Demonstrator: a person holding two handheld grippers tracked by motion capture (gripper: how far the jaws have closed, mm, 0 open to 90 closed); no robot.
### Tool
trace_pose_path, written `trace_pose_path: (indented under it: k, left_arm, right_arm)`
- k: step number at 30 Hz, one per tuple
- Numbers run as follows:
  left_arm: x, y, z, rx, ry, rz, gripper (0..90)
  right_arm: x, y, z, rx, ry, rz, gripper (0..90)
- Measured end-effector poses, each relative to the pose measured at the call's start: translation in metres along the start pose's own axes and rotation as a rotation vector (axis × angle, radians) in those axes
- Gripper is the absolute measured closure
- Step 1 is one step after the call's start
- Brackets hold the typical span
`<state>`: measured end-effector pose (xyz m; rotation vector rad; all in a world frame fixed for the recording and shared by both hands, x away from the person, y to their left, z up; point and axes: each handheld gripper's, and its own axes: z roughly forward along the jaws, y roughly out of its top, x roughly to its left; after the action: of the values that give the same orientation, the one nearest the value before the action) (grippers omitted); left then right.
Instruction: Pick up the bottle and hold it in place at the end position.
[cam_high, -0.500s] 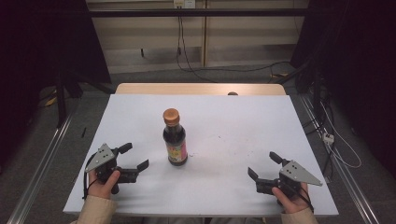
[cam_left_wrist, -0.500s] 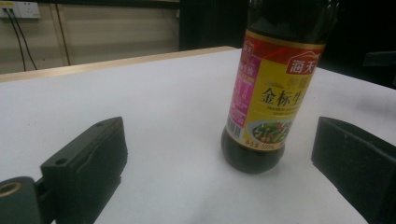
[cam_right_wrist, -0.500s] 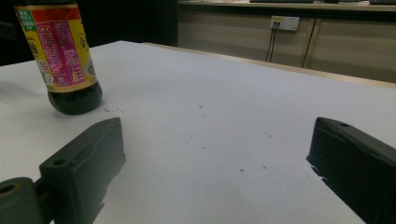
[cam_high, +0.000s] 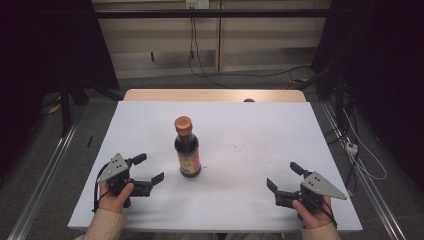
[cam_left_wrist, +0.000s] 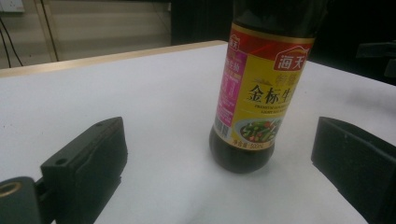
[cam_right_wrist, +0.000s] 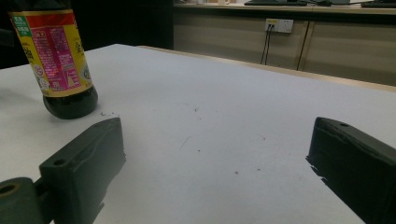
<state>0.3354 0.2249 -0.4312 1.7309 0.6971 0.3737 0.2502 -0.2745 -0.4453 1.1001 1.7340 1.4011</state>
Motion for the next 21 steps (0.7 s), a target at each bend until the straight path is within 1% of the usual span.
trace_pose_path:
  k: [1, 3, 4, 6, 7, 9, 10, 11, 12, 13, 15, 17, 19, 20, 21]
  left_arm:
    - [-0.001, 0.001, 0.000, -0.006, 0.000, -0.011, 3.4]
    - [-0.002, 0.002, 0.001, -0.011, -0.007, -0.014, 3.4]
    - [-0.002, 0.002, 0.001, 0.003, -0.012, 0.001, 3.4]
    - [-0.005, 0.002, 0.004, -0.013, -0.013, -0.023, 3.5]
    - [-0.004, 0.002, 0.004, -0.004, -0.014, -0.011, 3.5]
    - [-0.005, 0.003, 0.005, -0.004, -0.012, -0.009, 3.8]
    - [-0.006, 0.004, 0.006, -0.012, -0.011, -0.020, 3.8]
    - [-0.007, 0.005, 0.006, -0.013, -0.010, -0.016, 3.9]
    - [-0.008, 0.006, 0.008, -0.021, -0.009, -0.022, 3.9]
    - [-0.009, 0.008, 0.008, -0.015, -0.012, -0.010, 3.9]
    - [-0.012, 0.010, 0.012, -0.028, -0.010, -0.022, 4.0]
    - [-0.013, 0.012, 0.014, -0.023, -0.009, -0.015, 4.7]
    - [-0.015, 0.014, 0.015, -0.021, -0.019, -0.011, 4.8]
    - [-0.017, 0.015, 0.016, -0.031, -0.022, -0.023, 4.9]
    - [-0.018, 0.017, 0.016, -0.035, -0.022, -0.015, 4.9]
  right_arm:
    - [0.000, 0.000, 0.000, 0.003, 0.002, -0.005, 3.0]
    - [0.001, 0.001, 0.001, -0.001, 0.005, -0.010, 3.1]
    - [0.002, 0.001, 0.002, 0.001, 0.007, -0.012, 3.2]
    - [0.003, 0.000, 0.003, 0.009, 0.009, -0.014, 3.2]
    - [0.003, -0.001, 0.004, 0.013, 0.010, -0.014, 3.2]
    - [0.004, -0.001, 0.004, 0.011, 0.012, -0.017, 3.2]
    - [0.004, 0.000, 0.004, 0.011, 0.014, -0.018, 3.2]
    - [0.004, 0.000, 0.003, 0.011, 0.014, -0.023, 3.2]
    - [0.004, 0.000, 0.003, 0.011, 0.013, -0.026, 3.2]
    - [0.004, 0.000, 0.003, 0.013, 0.014, -0.022, 3.2]
    - [0.004, -0.001, 0.004, 0.014, 0.010, -0.020, 3.3]
    - [0.004, -0.001, 0.005, 0.013, 0.014, -0.018, 3.5]
    - [0.004, -0.001, 0.006, 0.013, 0.013, -0.016, 3.5]
    - [0.004, -0.001, 0.006, 0.012, 0.016, -0.017, 3.5]
    - [0.004, -0.001, 0.006, 0.013, 0.018, -0.019, 3.5]
